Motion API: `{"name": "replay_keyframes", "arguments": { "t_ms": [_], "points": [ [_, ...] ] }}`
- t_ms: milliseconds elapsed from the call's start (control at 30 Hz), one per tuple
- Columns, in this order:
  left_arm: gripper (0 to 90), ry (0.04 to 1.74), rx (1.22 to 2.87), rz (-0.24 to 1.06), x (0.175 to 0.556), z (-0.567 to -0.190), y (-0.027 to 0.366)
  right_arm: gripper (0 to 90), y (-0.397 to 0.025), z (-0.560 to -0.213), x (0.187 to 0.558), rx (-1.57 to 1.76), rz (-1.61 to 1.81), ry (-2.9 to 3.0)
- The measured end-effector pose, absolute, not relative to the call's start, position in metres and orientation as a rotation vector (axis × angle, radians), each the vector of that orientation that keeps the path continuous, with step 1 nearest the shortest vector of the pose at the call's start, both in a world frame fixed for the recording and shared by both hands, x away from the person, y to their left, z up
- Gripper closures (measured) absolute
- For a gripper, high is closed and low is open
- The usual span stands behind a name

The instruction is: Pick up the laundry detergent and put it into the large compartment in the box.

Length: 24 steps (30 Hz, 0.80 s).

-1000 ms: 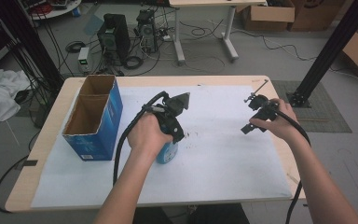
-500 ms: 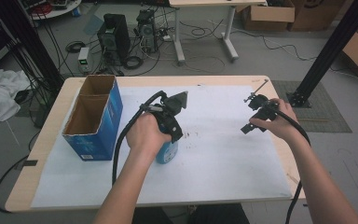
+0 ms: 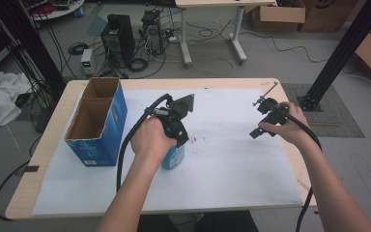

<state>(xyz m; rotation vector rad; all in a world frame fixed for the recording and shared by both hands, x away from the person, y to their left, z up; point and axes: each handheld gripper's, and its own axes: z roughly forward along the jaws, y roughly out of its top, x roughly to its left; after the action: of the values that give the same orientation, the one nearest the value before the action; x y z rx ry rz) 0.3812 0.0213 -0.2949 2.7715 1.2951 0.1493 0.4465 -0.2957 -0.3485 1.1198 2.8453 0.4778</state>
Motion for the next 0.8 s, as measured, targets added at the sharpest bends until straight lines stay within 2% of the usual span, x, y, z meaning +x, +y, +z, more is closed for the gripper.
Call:
{"name": "replay_keyframes", "arguments": {
  "t_ms": [233,800],
  "points": [
    [37.0,1.287,2.763,0.131,0.3809,-0.2936,0.0205,24.9,-0.2958,-0.3489,0.4467,1.119,0.478,2.845],
    [37.9,1.24,2.808,0.145,0.379,-0.2908,0.0162,24.9,-0.2959,-0.3438,0.4453,1.121,0.487,2.836]
  ]
}}
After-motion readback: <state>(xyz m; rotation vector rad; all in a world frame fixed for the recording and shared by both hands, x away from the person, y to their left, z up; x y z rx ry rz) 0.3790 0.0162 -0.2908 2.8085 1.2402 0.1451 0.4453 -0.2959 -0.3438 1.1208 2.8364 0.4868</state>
